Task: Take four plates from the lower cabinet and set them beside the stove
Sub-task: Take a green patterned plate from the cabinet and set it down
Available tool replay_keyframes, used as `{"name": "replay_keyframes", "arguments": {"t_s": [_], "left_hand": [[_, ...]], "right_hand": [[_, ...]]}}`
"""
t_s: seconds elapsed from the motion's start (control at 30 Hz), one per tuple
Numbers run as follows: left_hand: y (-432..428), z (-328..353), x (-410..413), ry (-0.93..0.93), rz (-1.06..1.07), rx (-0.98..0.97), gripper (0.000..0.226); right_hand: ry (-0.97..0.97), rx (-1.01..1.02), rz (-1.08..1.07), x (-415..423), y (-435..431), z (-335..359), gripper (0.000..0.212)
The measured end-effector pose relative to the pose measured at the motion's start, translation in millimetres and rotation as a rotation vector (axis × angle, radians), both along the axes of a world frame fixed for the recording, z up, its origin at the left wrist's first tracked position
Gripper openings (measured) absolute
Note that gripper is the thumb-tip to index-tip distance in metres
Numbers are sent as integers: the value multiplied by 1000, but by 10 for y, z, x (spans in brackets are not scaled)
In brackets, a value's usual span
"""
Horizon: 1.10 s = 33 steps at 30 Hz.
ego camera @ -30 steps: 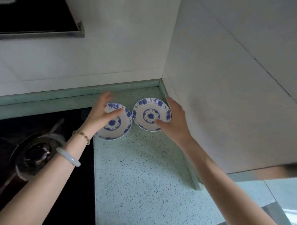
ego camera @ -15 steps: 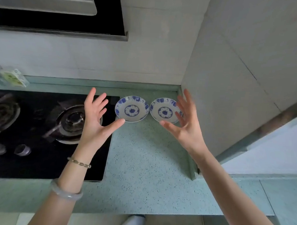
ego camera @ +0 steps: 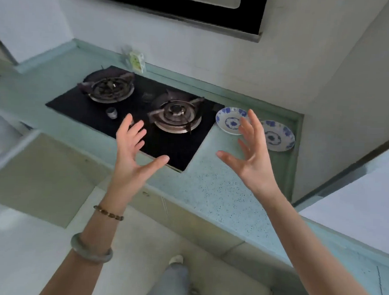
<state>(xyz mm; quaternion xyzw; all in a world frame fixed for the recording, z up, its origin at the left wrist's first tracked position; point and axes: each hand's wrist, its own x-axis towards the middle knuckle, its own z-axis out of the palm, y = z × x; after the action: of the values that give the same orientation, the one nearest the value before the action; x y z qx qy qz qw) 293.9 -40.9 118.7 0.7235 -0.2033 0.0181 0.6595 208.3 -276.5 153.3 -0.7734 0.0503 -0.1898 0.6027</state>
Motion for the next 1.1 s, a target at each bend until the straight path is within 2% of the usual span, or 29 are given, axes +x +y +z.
{"name": "replay_keyframes", "arguments": {"t_s": [0.23, 0.5, 0.8, 1.1], "left_hand": [[1434, 29, -439, -46, 354, 31, 109], [3080, 25, -1002, -1, 657, 62, 110], [4893, -16, -1328, 20, 779, 124, 108], [6040, -90, -1350, 28, 930, 74, 104]], "right_hand": [[0, -16, 368, 416, 1330, 28, 98], [60, -17, 675, 619, 3160, -14, 97], [92, 38, 830, 630, 5212, -196, 95], [119, -7, 937, 949, 6471, -238, 98]]}}
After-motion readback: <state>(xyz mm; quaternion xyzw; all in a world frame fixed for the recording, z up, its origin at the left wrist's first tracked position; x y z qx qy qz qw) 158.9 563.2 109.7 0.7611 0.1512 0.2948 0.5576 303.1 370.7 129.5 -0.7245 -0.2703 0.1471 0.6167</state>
